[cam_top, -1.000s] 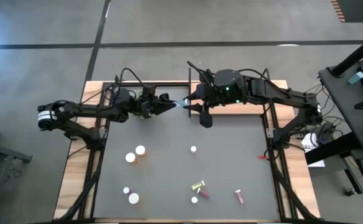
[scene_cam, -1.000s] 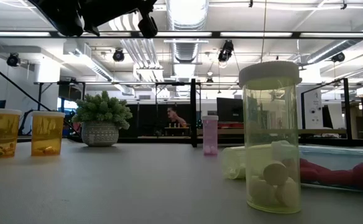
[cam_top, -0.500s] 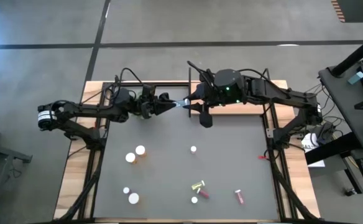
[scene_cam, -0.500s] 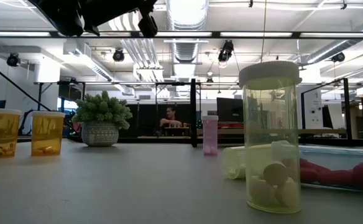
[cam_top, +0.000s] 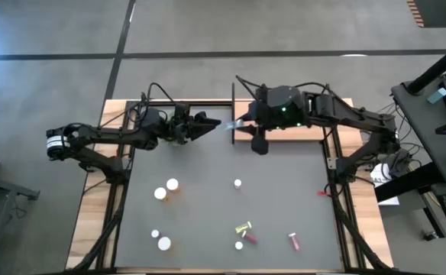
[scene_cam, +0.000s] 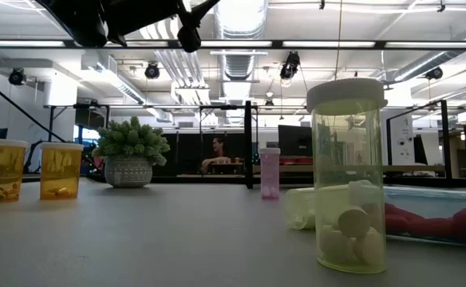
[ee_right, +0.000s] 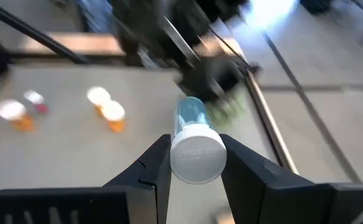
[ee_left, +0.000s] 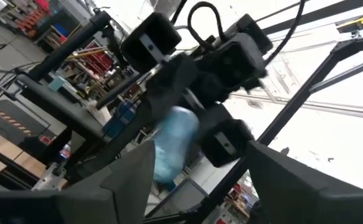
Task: Pick and place medicine bottles onto shelf by color
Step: Put the bottom right blue pill bottle on the shelf
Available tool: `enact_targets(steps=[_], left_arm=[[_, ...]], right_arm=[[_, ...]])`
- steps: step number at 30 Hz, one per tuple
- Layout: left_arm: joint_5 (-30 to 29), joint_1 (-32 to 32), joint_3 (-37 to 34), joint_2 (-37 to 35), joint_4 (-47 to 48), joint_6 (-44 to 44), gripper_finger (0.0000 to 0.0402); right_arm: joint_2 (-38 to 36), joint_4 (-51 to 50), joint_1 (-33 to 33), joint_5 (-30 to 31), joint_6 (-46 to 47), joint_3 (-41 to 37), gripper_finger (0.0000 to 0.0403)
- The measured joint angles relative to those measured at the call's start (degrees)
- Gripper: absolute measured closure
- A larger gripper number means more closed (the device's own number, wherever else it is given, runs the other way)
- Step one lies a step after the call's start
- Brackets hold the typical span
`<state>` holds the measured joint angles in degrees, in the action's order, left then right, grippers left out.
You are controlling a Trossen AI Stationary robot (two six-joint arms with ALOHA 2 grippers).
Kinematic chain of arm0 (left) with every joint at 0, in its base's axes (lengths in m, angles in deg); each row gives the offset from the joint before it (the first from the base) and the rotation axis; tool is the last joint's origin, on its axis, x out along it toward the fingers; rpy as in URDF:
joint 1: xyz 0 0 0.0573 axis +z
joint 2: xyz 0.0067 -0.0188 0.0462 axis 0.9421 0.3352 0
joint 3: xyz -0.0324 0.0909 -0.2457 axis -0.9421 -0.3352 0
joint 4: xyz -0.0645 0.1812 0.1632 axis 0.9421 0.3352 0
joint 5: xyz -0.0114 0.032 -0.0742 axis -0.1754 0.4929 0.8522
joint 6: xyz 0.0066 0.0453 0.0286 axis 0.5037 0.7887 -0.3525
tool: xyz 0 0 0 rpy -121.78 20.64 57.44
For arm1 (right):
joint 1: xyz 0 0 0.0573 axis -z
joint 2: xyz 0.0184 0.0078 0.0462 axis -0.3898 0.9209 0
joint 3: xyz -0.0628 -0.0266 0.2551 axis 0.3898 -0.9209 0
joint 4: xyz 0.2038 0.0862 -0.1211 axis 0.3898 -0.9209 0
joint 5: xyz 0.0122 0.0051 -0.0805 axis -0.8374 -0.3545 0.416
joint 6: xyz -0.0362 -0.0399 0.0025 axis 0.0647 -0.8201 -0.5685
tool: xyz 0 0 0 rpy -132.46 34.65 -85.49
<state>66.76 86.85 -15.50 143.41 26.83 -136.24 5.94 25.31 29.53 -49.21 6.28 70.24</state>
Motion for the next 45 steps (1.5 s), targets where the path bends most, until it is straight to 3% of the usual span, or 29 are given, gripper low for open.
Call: enact_targets(steps=[9, 14, 17, 37, 45], left_arm=[[-0.06, 0.02, 0.00, 0.02, 4.70, -0.04, 0.0157], [-0.11, -0.03, 0.50, 0.02, 5.68, -1.37, 0.0157], [-0.12, -0.03, 0.66, 0.02, 5.43, -1.59, 0.0157], [-0.10, -0.78, 0.17, 0.02, 5.34, -1.55, 0.0157], [-0.29, -0.65, 0.11, 0.02, 5.34, -1.07, 0.0157]], right_arm=[[-1.77, -23.04, 9.06, 2.49, 13.30, -0.22, 0.0296], [1.30, -28.50, 16.70, 2.64, 24.05, -1.22, 0.0296], [3.88, -28.53, 20.68, 2.62, 25.22, -1.36, 0.0296], [23.87, -30.46, 39.68, 2.42, 2.70, -1.29, 0.0296], [26.39, -26.61, 43.16, 2.02, -4.91, -1.31, 0.0296]])
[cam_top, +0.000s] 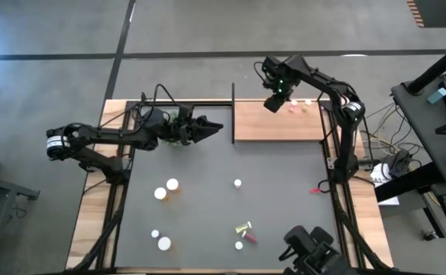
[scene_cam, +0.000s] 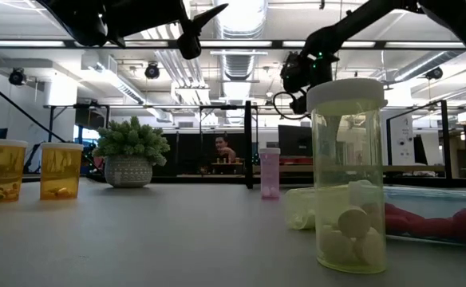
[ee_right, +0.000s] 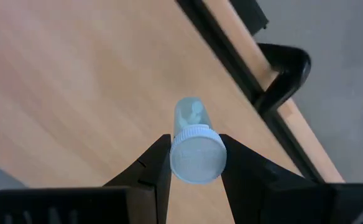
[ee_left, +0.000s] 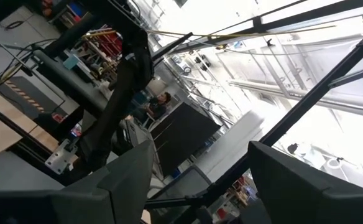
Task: Pick and place medicine bottles onto shelf by color
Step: Put the bottom right blue pill bottle on the shelf
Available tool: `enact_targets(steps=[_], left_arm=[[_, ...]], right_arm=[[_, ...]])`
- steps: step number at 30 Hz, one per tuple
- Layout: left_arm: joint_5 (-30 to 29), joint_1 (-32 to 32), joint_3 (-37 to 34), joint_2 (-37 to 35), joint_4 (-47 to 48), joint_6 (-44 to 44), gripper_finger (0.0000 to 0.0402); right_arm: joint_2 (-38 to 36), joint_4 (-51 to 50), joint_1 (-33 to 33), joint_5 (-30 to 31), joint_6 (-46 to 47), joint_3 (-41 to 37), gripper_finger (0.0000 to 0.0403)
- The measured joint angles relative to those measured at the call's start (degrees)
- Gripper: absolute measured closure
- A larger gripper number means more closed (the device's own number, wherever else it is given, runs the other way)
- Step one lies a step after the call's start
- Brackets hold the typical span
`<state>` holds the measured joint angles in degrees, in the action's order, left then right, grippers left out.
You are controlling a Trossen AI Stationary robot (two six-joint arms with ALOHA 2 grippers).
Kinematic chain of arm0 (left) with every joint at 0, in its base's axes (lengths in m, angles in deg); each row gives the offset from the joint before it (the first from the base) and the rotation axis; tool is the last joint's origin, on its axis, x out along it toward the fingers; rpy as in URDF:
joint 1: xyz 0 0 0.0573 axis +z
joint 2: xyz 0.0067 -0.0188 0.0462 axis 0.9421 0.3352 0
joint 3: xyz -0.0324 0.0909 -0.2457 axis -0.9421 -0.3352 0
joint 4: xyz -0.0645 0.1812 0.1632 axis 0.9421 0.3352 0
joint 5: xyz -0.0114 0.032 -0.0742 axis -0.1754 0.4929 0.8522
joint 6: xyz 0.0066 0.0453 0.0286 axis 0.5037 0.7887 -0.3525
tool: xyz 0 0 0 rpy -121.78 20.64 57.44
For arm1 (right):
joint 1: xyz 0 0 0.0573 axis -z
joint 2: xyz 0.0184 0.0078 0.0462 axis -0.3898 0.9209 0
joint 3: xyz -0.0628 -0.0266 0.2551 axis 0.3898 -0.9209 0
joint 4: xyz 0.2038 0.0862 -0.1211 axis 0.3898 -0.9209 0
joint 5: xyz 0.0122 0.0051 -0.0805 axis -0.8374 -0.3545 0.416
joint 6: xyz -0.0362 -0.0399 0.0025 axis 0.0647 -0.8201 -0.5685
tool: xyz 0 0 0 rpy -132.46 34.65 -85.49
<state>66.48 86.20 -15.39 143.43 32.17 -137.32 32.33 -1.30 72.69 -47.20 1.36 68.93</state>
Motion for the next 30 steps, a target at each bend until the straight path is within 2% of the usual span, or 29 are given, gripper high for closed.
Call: enact_targets(steps=[7, 30], left_arm=[[-1.32, 0.38, 0.06, 0.00, 0.02, 0.92, 0.0157], [-4.25, 0.35, 0.24, 0.00, 0.01, 1.11, 0.0157]], right_arm=[[0.28, 0.39, 2.22, -4.46, -3.39, -0.48, 0.0296], [0.28, 0.91, 2.44, -4.55, -10.35, -3.49, 0.0296]])
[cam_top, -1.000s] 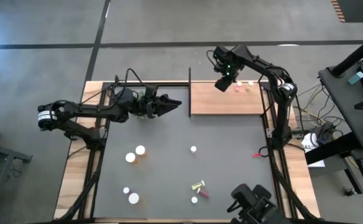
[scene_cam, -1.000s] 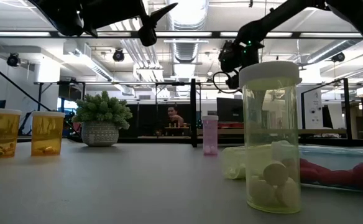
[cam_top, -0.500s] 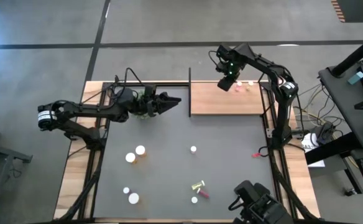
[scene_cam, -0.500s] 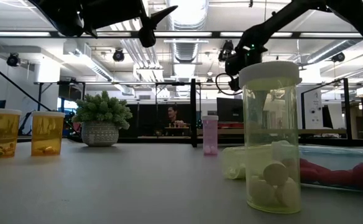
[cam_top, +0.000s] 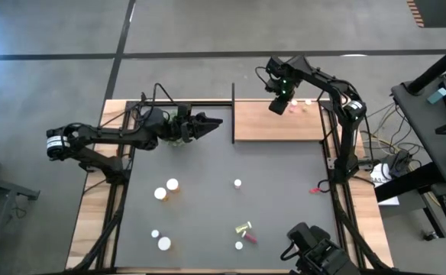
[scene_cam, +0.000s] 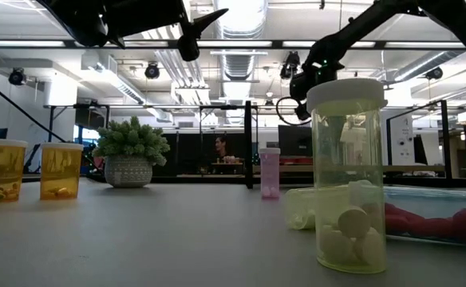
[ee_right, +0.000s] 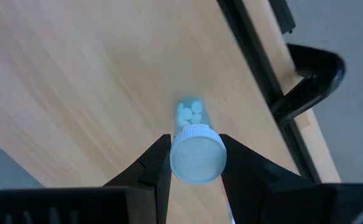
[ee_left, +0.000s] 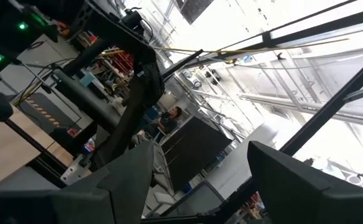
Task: Pick and place medicine bottles onto shelf by color
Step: Put the bottom right blue pill bottle on the shelf, then put the top yellow pill bottle on the shelf aligned with the other yellow pill bottle
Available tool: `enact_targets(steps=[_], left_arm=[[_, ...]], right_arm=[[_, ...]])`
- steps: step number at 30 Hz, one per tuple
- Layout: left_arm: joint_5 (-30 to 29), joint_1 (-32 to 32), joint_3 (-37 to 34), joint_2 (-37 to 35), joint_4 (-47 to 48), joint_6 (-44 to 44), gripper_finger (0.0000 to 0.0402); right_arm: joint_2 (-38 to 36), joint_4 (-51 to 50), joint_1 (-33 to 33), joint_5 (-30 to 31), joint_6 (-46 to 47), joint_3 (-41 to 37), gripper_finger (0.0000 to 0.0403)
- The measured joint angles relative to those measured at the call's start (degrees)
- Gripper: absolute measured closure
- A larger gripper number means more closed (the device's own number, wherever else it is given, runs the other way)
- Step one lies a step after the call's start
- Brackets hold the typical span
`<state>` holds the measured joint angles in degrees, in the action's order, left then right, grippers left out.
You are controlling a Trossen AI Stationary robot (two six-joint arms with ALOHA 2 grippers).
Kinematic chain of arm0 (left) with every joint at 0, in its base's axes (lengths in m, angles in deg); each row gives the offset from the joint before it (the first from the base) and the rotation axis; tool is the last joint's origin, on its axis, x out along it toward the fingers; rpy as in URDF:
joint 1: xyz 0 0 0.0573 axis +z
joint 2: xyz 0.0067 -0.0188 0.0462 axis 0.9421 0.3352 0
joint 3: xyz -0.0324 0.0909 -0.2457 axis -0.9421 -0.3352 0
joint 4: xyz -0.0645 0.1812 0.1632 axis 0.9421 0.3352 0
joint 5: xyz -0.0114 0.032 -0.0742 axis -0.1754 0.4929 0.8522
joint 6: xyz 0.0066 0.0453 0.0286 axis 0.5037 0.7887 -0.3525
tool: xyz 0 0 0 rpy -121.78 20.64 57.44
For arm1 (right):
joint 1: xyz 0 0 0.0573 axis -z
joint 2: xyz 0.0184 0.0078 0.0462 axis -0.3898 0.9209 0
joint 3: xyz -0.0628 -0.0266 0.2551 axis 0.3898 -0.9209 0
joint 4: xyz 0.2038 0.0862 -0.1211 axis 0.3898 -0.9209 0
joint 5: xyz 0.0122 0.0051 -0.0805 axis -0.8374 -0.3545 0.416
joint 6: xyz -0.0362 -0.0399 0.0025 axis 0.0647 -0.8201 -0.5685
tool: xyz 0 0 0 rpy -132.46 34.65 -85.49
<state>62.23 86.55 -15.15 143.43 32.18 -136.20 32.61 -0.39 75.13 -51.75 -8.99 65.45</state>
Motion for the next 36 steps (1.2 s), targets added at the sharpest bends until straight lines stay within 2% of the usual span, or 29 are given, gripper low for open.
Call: enact_targets(steps=[21, 32, 36], left_arm=[[-0.11, -0.02, 0.07, 0.00, 0.01, -0.03, 0.0157], [-0.22, -0.02, 0.13, 0.00, -0.01, -0.04, 0.0157], [-0.29, -0.04, 0.11, 0.00, -0.01, -0.11, 0.0157]], right_arm=[[-0.04, 4.14, -0.02, 0.00, 0.52, -1.67, 0.0294], [0.09, 4.02, -0.02, 0.48, 0.10, -1.83, 0.0223], [-1.52, 3.85, -0.02, 0.63, 1.70, -1.82, 0.0210]])
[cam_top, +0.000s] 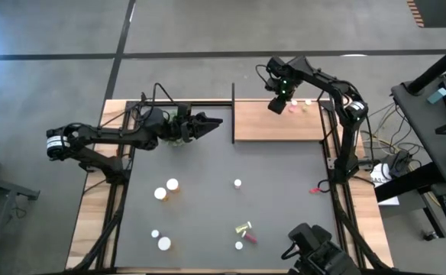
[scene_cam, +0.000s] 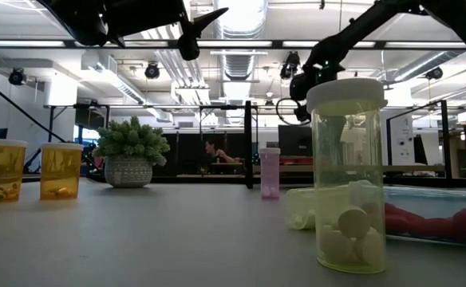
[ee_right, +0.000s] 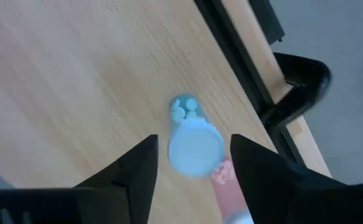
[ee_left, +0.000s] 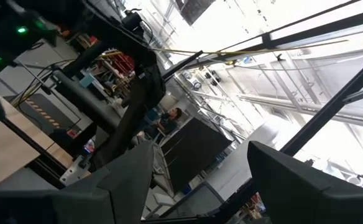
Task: Pick and place medicine bottles onto shelf by color
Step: Put the top yellow pill bottle on the shelf aligned with the other yellow pill bottle
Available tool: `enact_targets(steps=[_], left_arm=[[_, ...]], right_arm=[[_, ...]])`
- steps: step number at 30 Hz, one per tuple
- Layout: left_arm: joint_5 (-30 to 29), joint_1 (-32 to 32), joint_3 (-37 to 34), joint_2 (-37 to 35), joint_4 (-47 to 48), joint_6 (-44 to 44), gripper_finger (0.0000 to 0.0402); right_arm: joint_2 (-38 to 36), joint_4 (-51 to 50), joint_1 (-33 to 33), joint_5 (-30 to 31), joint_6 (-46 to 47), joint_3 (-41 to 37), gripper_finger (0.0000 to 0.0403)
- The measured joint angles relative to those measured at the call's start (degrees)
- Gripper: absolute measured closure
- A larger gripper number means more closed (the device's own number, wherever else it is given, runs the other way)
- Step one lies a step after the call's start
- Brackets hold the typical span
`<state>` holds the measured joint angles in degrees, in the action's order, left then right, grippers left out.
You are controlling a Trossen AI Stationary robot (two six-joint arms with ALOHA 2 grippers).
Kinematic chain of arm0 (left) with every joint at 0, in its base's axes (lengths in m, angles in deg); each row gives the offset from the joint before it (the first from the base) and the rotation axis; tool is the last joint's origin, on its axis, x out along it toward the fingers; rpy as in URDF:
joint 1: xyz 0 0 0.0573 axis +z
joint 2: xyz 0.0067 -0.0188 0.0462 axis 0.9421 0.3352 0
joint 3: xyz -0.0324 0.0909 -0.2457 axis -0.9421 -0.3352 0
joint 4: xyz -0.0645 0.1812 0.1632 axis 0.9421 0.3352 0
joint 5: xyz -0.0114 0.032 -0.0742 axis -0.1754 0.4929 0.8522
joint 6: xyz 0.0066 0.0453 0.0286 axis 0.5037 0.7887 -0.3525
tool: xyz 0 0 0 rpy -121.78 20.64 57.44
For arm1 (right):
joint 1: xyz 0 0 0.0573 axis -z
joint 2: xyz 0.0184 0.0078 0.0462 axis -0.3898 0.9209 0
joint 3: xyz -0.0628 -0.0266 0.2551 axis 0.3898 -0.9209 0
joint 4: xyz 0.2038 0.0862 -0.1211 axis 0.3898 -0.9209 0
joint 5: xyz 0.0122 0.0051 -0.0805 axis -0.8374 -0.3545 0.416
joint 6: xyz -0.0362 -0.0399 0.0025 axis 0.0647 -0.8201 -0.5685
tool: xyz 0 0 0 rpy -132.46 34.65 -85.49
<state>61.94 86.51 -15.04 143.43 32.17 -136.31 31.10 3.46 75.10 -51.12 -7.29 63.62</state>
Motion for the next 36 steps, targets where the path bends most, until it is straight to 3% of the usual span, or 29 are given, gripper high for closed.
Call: enact_targets(steps=[5, 11, 17, 24, 28, 33, 36], left_arm=[[-0.06, 0.00, -0.02, 0.00, 0.00, -0.01, 0.0157], [-0.06, -0.02, -0.02, 0.00, 0.02, 0.00, 0.0157], [-0.06, -0.02, -0.15, 0.00, 0.04, -0.01, 0.0157], [0.93, 0.00, -0.33, 0.00, 0.01, 0.00, 0.0157], [3.92, 0.00, -0.37, 0.00, 0.02, -0.12, 0.0157], [10.14, 0.02, -0.25, -0.99, 0.03, -1.92, 0.0157], [12.94, -0.02, -0.63, -2.20, -0.12, -3.04, 0.0157]], right_arm=[[-4.51, -0.44, 0.00, 0.00, 0.90, 0.02, 0.0207], [-12.42, -3.64, -0.65, -0.54, 8.54, 0.04, 0.0210], [-22.28, -8.16, -6.20, -9.91, 16.00, -1.91, 0.0225], [-36.83, -3.77, -22.49, -10.55, 32.63, -10.64, 0.0228], [-42.52, 7.65, -35.38, -4.99, 45.77, -17.93, 0.0227], [-42.43, 21.90, -49.76, 3.70, 53.94, -24.72, 0.0222], [-38.98, 24.76, -55.31, 8.69, 54.34, -25.66, 0.0211]])
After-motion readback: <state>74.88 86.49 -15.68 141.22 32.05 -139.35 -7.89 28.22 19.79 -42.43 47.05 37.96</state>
